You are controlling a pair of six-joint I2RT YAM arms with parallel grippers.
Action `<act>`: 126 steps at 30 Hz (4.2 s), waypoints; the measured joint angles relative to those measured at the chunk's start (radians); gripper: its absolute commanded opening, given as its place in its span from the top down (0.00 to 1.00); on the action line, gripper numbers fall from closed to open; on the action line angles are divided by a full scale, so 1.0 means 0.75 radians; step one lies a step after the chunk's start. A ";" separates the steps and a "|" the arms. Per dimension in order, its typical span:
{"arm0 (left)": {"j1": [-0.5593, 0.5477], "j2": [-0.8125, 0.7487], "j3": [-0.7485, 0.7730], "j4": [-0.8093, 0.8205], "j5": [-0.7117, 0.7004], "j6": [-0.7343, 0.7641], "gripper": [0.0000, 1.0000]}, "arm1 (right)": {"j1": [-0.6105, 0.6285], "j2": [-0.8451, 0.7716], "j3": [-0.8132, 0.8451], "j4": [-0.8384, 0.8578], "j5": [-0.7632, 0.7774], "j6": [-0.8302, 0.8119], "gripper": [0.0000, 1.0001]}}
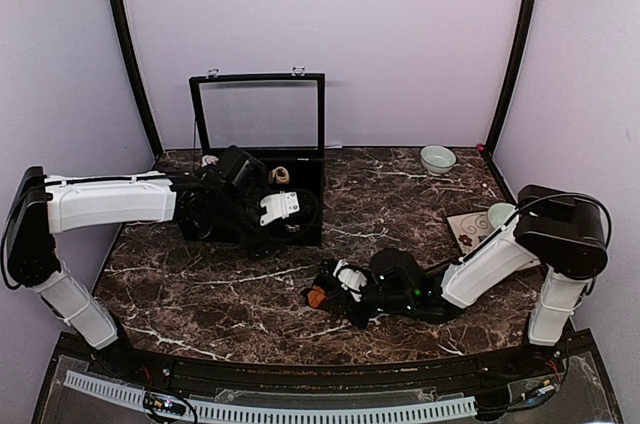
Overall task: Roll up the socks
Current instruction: Roll the sock at the center of the board.
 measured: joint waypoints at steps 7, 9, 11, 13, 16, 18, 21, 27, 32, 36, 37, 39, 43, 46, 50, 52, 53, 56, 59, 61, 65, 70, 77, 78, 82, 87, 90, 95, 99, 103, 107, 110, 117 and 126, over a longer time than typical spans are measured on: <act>0.056 -0.082 -0.095 0.162 -0.273 -0.049 0.01 | -0.046 0.028 0.015 0.023 -0.066 0.128 1.00; 0.066 -0.123 -0.164 0.189 -0.229 -0.037 0.01 | -0.063 0.046 0.026 0.032 -0.093 0.184 1.00; 0.050 -0.155 -0.216 0.183 -0.159 -0.017 0.01 | -0.081 0.068 0.042 0.041 -0.122 0.245 1.00; 0.017 -0.156 -0.250 0.187 -0.064 0.017 0.02 | -0.105 0.095 0.058 0.058 -0.165 0.309 1.00; -0.054 -0.136 -0.324 0.197 0.039 0.093 0.09 | -0.146 0.133 0.072 0.100 -0.249 0.399 1.00; -0.122 -0.099 -0.362 0.191 0.092 0.144 0.14 | -0.164 0.143 0.068 0.124 -0.286 0.446 1.00; -0.201 -0.039 -0.364 0.177 0.154 0.217 0.23 | -0.187 0.162 0.056 0.171 -0.335 0.504 1.00; -0.250 0.099 -0.224 0.162 0.216 0.313 0.20 | -0.249 0.215 0.074 0.214 -0.489 0.581 1.00; -0.272 0.149 -0.161 0.209 0.215 0.363 0.22 | -0.288 0.236 0.102 0.186 -0.591 0.606 1.00; -0.296 0.196 -0.161 0.243 0.207 0.398 0.37 | -0.312 0.247 0.107 0.171 -0.652 0.630 1.00; -0.297 0.209 -0.161 0.250 0.203 0.405 0.38 | -0.315 0.248 0.108 0.170 -0.659 0.633 1.00; -0.301 0.227 -0.163 0.270 0.190 0.421 0.40 | -0.320 0.250 0.107 0.168 -0.666 0.643 1.00; -0.301 0.241 -0.182 0.350 0.138 0.448 0.44 | -0.330 0.252 0.108 0.166 -0.684 0.660 1.00; -0.301 0.266 -0.200 0.428 0.093 0.472 0.44 | -0.331 0.257 0.109 0.166 -0.690 0.677 1.00; -0.302 0.276 -0.208 0.461 0.070 0.494 0.50 | -0.342 0.270 0.122 0.163 -0.726 0.695 1.00; -0.302 0.282 -0.208 0.472 0.062 0.504 0.56 | -0.343 0.270 0.122 0.163 -0.728 0.697 1.00; -0.302 0.285 -0.207 0.478 0.057 0.507 0.59 | -0.345 0.270 0.122 0.162 -0.728 0.699 1.00; -0.300 0.296 -0.204 0.500 0.042 0.515 0.74 | -0.345 0.268 0.121 0.160 -0.728 0.706 0.98; -0.291 0.306 -0.202 0.516 0.038 0.514 0.88 | -0.347 0.261 0.121 0.143 -0.727 0.709 0.90; -0.285 0.318 -0.190 0.514 0.044 0.512 0.89 | -0.354 0.248 0.116 0.128 -0.723 0.705 0.81; -0.274 0.360 -0.140 0.495 0.081 0.507 0.89 | -0.367 0.197 0.100 0.068 -0.695 0.676 0.56; -0.257 0.386 -0.118 0.486 0.121 0.508 0.88 | -0.371 0.120 0.096 -0.049 -0.683 0.600 0.33; -0.250 0.406 -0.092 0.456 0.196 0.555 0.87 | -0.380 0.002 0.054 -0.148 -0.695 0.517 0.01; -0.247 0.413 -0.081 0.444 0.202 0.554 0.87 | -0.382 -0.023 0.043 -0.173 -0.679 0.505 0.01; -0.233 0.432 -0.043 0.399 0.236 0.542 0.87 | -0.382 -0.125 -0.010 -0.277 -0.599 0.455 0.01; -0.212 0.446 -0.017 0.366 0.286 0.526 0.87 | -0.380 -0.234 -0.076 -0.365 -0.497 0.409 0.01; -0.201 0.457 0.004 0.340 0.314 0.517 0.87 | -0.379 -0.340 -0.128 -0.436 -0.371 0.405 0.01; -0.172 0.498 0.085 0.233 0.392 0.503 0.86 | -0.351 -0.686 -0.245 -0.603 -0.017 0.418 0.01; -0.150 0.564 0.207 0.084 0.482 0.482 0.86 | -0.328 -0.979 -0.328 -0.520 0.175 0.409 0.00; -0.123 0.628 0.318 -0.054 0.570 0.459 0.86 | -0.329 -0.925 -0.327 -0.464 0.274 0.450 0.00; -0.109 0.667 0.383 -0.135 0.623 0.439 0.86 | -0.329 -0.655 -0.226 -0.524 0.243 0.473 0.00; -0.090 0.702 0.435 -0.199 0.678 0.416 0.85 | -0.331 -0.693 -0.280 -0.453 0.191 0.477 0.00; -0.038 0.830 0.604 -0.408 0.863 0.394 0.83 | -0.330 -1.051 -0.511 -0.185 0.196 0.439 0.00; -0.033 0.957 0.728 -0.667 1.070 0.401 0.82 | -0.213 -0.910 -0.424 -0.235 0.041 0.113 0.04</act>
